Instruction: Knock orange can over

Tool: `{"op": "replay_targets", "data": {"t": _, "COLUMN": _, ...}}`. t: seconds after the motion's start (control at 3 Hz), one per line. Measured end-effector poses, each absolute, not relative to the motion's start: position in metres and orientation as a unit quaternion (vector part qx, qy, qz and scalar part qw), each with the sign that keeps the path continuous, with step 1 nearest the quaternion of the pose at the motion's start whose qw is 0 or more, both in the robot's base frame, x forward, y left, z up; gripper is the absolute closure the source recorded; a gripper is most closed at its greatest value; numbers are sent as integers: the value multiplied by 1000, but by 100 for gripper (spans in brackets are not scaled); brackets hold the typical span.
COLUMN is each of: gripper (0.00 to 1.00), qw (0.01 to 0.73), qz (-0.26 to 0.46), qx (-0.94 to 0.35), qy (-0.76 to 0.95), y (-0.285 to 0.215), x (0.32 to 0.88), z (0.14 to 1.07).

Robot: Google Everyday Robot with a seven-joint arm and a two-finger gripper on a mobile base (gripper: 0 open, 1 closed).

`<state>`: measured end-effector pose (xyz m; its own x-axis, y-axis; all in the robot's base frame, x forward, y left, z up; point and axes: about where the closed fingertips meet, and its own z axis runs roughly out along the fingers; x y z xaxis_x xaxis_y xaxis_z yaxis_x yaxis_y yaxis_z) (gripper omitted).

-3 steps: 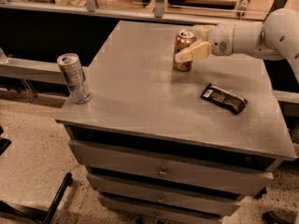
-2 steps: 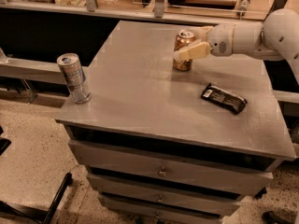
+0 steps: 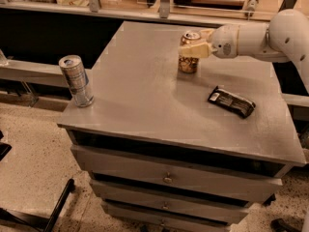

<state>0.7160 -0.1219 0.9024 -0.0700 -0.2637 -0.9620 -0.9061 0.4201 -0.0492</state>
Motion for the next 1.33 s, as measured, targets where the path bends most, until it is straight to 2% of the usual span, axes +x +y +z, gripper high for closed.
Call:
{"op": "replay_targets", "data": {"t": 0.33, "gripper": 85, "qw": 514, "qz": 307, "qx": -452, "qy": 662, "y": -115, "x": 717, "z": 910}}
{"op": "replay_targets", "data": {"t": 0.67, "gripper": 100, "qw": 495, "qz": 279, "qx": -491, "qy": 661, "y": -97, "x": 717, "z": 928}}
{"op": "replay_targets", "data": {"t": 1.0, "gripper": 100, "qw": 447, "qz": 222, "qx": -551, "qy": 669, "y": -69, "x": 715, "z": 940}}
{"op": "replay_targets", "data": {"t": 1.33, "gripper": 100, "qw": 368, "qz": 164, "qx": -615, "qy": 678, "y": -45, "x": 714, "z": 924}}
